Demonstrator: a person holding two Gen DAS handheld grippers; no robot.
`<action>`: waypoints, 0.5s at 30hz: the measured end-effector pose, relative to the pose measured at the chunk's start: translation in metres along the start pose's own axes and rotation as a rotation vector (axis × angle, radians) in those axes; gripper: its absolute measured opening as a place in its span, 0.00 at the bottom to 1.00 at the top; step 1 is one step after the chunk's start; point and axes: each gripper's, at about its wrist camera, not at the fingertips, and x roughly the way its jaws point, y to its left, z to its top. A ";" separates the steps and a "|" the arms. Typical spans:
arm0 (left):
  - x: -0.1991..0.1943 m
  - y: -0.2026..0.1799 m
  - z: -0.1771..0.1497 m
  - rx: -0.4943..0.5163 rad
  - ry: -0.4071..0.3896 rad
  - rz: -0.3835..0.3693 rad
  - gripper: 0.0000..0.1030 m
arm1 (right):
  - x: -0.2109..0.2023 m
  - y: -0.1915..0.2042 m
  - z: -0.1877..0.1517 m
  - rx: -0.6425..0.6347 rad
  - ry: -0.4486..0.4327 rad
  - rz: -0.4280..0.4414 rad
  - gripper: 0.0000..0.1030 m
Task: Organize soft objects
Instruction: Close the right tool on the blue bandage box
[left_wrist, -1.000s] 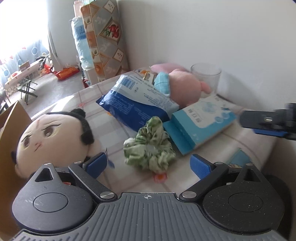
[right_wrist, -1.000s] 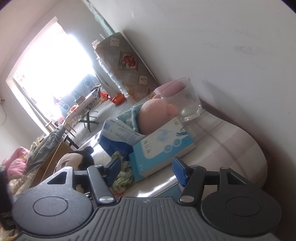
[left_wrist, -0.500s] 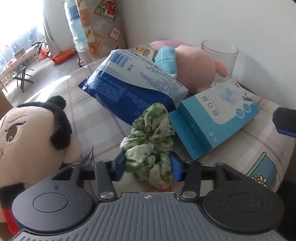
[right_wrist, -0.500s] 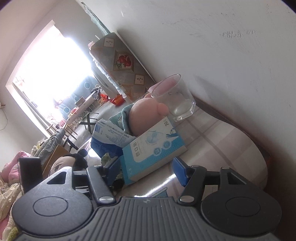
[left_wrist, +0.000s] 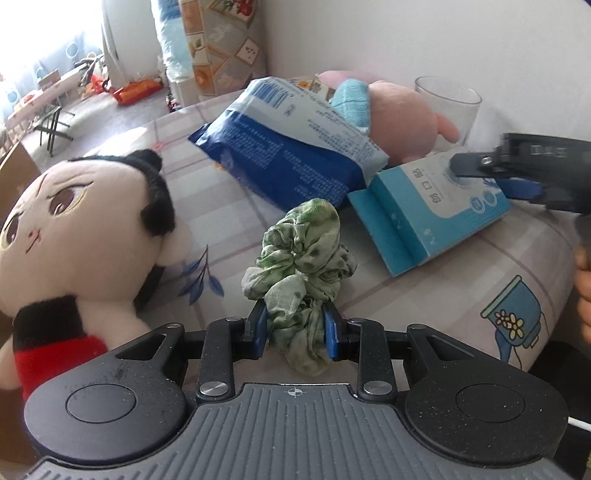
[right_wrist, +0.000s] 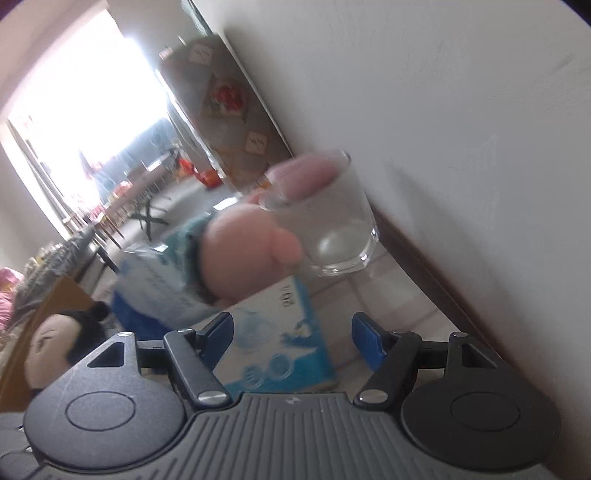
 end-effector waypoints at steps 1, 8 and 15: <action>0.000 0.001 -0.001 -0.008 0.005 -0.001 0.28 | 0.005 -0.001 0.001 0.006 0.016 0.008 0.71; -0.005 0.008 -0.004 -0.034 0.006 -0.023 0.28 | -0.031 0.017 -0.021 0.017 0.112 0.141 0.71; -0.011 0.014 -0.008 -0.050 0.008 -0.049 0.28 | -0.078 0.043 -0.058 -0.032 0.213 0.258 0.71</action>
